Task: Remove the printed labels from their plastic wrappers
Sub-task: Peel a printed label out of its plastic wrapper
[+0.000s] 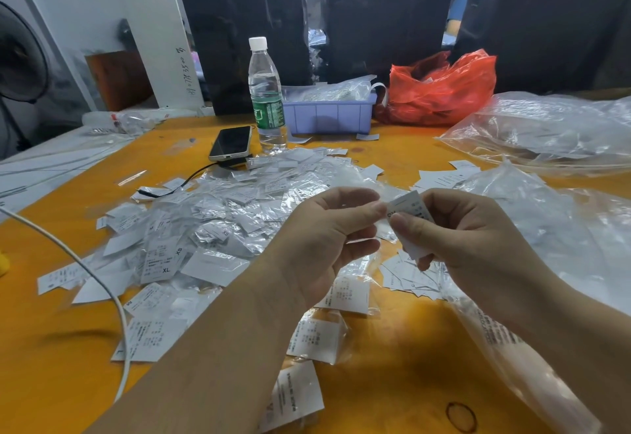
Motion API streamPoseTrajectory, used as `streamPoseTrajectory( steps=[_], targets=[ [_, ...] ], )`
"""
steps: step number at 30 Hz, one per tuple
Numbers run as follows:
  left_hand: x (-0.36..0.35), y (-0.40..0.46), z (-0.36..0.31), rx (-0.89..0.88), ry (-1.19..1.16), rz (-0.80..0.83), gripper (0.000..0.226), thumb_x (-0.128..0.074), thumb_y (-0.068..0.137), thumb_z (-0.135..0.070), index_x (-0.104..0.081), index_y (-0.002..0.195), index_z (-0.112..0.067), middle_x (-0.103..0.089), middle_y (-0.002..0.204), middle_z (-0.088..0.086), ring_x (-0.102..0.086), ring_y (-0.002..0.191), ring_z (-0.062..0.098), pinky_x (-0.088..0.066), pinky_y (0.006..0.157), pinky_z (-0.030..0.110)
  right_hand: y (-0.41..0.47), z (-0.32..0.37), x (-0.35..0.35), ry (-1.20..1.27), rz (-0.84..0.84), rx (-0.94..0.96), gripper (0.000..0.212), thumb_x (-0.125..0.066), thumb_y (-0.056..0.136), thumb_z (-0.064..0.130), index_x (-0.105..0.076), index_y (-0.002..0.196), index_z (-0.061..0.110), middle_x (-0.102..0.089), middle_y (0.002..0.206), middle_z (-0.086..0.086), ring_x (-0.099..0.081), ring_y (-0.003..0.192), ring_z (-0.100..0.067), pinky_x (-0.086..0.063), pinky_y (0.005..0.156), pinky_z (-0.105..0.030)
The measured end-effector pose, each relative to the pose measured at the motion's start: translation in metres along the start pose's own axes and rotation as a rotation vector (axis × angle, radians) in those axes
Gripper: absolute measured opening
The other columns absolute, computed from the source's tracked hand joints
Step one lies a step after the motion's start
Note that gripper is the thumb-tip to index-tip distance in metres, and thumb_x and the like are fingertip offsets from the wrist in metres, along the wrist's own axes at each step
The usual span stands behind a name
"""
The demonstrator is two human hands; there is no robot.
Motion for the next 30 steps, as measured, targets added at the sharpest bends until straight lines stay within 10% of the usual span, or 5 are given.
streamPoseTrajectory(
  steps=[30],
  targets=[
    [0.0026, 0.0024, 0.0023, -0.014, 0.037, -0.065, 0.024, -0.078, 0.06, -0.034, -0.069, 0.076, -0.019, -0.062, 0.062, -0.005, -0.05, 0.053, 0.008, -0.041, 0.045, 0.019, -0.002, 0.0042, -0.0019, -0.014, -0.02, 0.026, 0.034, -0.07, 0.068, 0.043, -0.073, 0.081, 0.012, -0.063, 0.068, -0.006, -0.055, 0.059, -0.021, -0.045, 0.051, -0.026]
  ],
)
Point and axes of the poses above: each hand's wrist, its own y-axis towards the middle knuckle, its own x-axis out of the back of the hand, z = x × y, the point moved 4 cm from there along y, towards the middle knuckle
